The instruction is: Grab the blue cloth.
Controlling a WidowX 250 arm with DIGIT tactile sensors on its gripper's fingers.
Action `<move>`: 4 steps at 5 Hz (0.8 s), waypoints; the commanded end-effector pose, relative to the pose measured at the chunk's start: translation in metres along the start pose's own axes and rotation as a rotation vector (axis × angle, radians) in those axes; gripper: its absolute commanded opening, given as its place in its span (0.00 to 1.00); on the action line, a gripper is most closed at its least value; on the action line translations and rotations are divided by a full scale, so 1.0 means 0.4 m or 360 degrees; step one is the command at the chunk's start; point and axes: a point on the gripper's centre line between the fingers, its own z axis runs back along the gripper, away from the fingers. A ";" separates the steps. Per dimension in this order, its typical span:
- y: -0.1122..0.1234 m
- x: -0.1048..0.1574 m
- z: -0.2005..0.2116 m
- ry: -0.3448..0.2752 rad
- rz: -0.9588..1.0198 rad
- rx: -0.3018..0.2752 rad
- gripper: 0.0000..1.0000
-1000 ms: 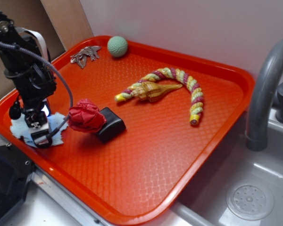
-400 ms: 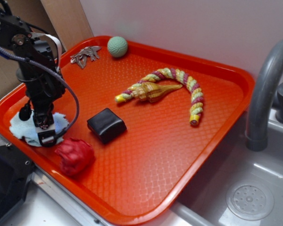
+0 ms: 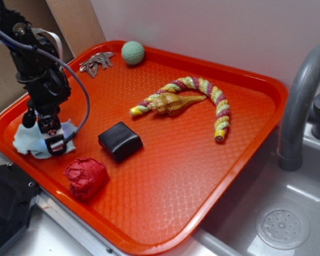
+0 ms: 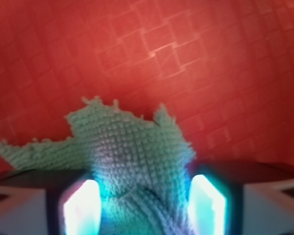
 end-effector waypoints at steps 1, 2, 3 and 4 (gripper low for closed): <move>0.016 -0.047 0.074 -0.0272 0.0086 -0.0236 0.00; 0.001 -0.064 0.077 -0.0283 0.0072 -0.0182 0.00; -0.020 -0.066 0.123 -0.0353 0.0065 -0.0147 0.00; -0.046 -0.032 0.254 -0.0461 0.0201 -0.0174 0.00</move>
